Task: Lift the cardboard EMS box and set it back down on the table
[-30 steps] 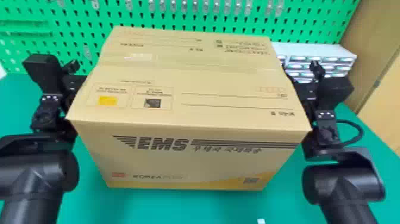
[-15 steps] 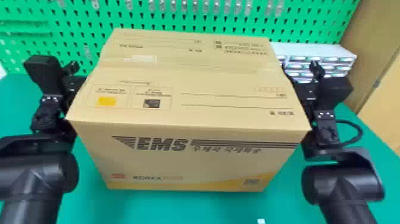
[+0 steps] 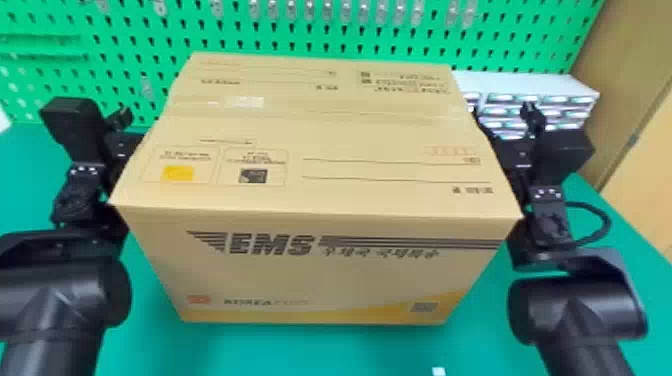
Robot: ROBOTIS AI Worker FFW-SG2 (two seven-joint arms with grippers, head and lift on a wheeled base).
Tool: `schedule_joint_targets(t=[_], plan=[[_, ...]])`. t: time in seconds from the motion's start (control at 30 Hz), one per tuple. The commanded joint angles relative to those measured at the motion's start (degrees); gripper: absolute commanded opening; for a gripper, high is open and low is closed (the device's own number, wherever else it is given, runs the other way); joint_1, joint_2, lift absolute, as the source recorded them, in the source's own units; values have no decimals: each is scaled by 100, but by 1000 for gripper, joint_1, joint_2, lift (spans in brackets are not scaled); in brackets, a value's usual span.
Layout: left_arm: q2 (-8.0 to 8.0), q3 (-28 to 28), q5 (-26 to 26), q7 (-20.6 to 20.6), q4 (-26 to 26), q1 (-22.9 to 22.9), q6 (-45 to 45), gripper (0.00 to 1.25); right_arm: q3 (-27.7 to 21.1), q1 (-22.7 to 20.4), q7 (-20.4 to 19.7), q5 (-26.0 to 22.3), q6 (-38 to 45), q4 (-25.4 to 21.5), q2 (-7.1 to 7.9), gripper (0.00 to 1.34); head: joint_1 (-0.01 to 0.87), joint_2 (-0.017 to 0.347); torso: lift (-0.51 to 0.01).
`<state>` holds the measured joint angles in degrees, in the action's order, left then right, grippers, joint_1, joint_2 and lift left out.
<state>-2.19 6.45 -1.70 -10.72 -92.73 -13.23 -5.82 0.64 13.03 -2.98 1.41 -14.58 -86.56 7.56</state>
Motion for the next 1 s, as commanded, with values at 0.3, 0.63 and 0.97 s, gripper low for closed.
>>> schedule_joint_targets(t=[0.3,0.63,0.97], plan=[[-1,-13,12,0,1,-13,-16,785,7,6,-1,8,16,-19,-18,847,678,-14,-93],[-1,-13,21,0,1,13,-25,785,-11,-3,-1,17,34,-10,-18,847,678,-14,-93],[-1,-21,38,0,1,84,-69,785,-55,-64,-1,52,148,-19,-9,847,678,-14,-93]])
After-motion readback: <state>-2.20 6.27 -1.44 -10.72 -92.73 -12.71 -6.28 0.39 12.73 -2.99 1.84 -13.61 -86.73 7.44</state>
